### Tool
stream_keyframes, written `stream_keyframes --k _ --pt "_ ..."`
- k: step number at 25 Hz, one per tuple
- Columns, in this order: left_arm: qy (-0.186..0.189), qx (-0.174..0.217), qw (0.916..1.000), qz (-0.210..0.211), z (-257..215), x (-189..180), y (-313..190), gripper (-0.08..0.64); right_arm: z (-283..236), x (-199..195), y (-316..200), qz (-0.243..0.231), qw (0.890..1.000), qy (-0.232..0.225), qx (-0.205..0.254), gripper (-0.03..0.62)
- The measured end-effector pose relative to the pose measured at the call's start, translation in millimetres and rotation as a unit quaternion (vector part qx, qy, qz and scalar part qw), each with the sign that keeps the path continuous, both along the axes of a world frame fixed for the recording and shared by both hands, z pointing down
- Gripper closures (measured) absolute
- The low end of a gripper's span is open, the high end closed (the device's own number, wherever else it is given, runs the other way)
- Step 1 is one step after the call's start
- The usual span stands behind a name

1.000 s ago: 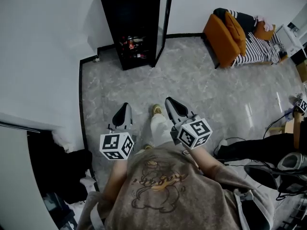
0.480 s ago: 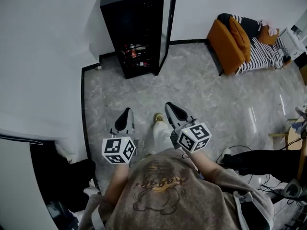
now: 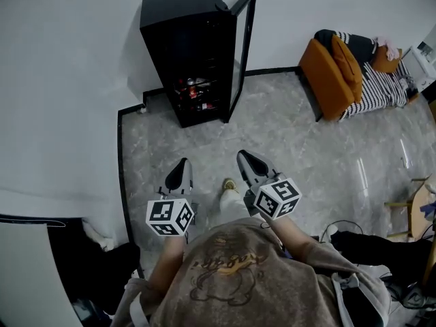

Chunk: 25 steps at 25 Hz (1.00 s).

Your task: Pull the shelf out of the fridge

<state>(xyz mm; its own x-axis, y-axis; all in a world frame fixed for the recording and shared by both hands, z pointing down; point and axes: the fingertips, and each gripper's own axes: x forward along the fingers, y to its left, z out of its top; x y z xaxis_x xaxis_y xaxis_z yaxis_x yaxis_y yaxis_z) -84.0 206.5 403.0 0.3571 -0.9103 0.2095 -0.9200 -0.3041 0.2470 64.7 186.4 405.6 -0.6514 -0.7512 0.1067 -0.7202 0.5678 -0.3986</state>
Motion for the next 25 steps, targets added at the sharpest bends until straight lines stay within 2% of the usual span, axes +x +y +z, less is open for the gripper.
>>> stream_keyframes --k 14,25 --pt "0.011 -0.009 0.9999 -0.002 -11 16 -116 0.554 -10 14 -116 -0.006 1.0 -0.011 -0.019 0.569" --pt "0.009 -0.015 0.9994 -0.03 -8 22 -185 0.554 -8 22 -189 -0.029 0.999 -0.029 -0.028 0.569"
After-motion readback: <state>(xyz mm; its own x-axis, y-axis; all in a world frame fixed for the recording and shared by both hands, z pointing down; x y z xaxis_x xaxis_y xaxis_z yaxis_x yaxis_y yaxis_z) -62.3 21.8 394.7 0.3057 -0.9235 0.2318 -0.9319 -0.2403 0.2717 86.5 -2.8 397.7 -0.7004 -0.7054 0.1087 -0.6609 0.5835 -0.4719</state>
